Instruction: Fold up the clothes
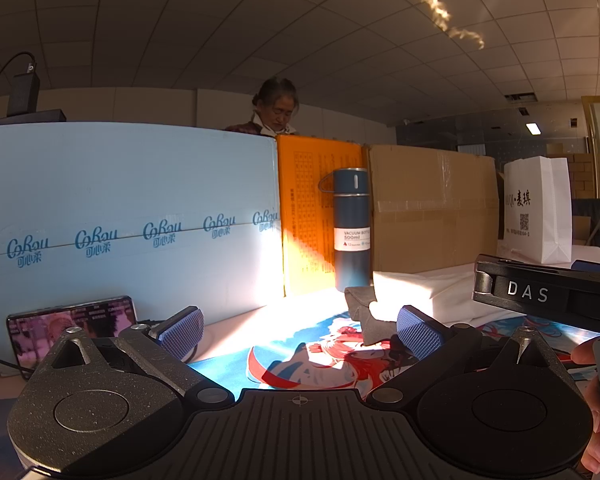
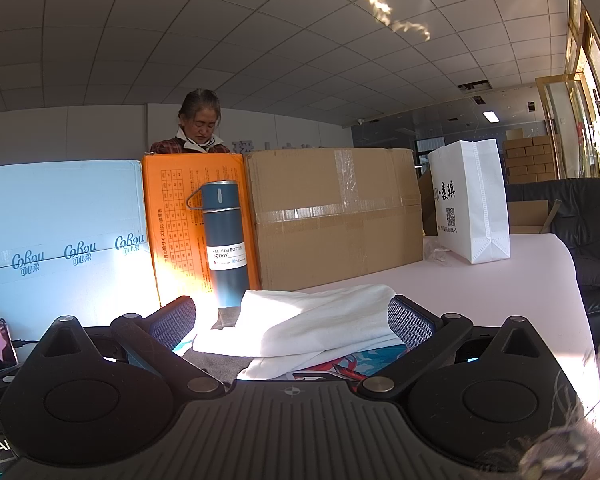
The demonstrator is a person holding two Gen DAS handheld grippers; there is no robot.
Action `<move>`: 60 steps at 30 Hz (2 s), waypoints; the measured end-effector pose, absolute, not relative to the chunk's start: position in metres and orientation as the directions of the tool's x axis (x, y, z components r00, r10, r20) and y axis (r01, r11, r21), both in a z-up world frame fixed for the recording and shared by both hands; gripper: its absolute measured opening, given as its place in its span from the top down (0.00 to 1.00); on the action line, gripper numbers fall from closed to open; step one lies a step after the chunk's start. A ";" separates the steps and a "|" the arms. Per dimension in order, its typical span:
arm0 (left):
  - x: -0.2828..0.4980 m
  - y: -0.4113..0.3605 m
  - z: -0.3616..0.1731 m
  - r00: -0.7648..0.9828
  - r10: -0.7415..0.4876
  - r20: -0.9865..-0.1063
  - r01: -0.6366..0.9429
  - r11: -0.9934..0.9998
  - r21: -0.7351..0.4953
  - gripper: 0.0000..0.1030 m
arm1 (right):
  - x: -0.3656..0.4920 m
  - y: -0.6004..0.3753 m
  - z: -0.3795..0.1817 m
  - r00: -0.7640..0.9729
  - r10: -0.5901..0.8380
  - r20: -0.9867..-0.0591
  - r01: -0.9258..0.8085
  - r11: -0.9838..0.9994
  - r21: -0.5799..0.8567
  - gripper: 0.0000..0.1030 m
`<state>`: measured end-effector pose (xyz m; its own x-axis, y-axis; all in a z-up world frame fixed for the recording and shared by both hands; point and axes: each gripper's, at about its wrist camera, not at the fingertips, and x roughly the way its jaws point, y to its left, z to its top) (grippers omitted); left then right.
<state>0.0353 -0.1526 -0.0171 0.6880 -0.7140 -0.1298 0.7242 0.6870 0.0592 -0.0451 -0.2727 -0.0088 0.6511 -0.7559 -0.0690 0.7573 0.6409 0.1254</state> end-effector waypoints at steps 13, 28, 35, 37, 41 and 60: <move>0.036 -0.153 -0.017 0.687 -0.715 -0.130 0.725 0.687 0.057 0.00 | -0.045 -0.272 -0.009 0.650 -0.757 -0.070 0.758 0.640 0.125 0.00; 0.036 -0.153 -0.018 0.687 -0.715 -0.130 0.725 0.687 0.057 0.00 | -0.045 -0.272 -0.009 0.650 -0.756 -0.072 0.758 0.640 0.125 0.00; 0.036 -0.153 -0.018 0.687 -0.715 -0.130 0.725 0.687 0.057 0.00 | -0.045 -0.272 -0.009 0.651 -0.756 -0.072 0.758 0.641 0.125 0.00; 0.036 -0.153 -0.018 0.687 -0.715 -0.130 0.725 0.687 0.057 0.00 | -0.045 -0.272 -0.009 0.651 -0.756 -0.072 0.758 0.641 0.125 0.00; 0.036 -0.152 -0.018 0.688 -0.715 -0.130 0.725 0.687 0.057 0.00 | -0.045 -0.272 -0.008 0.651 -0.756 -0.071 0.758 0.640 0.125 0.00; 0.035 -0.146 -0.017 0.718 -0.693 -0.059 0.696 0.717 0.043 0.00 | -0.045 -0.272 -0.008 0.649 -0.757 -0.068 0.759 0.639 0.123 0.00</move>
<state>0.0350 -0.1457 -0.0166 0.7181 -0.6934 -0.0590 0.6958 0.7169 0.0435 -0.0453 -0.2724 -0.0078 0.6493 -0.7575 -0.0680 0.7589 0.6395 0.1229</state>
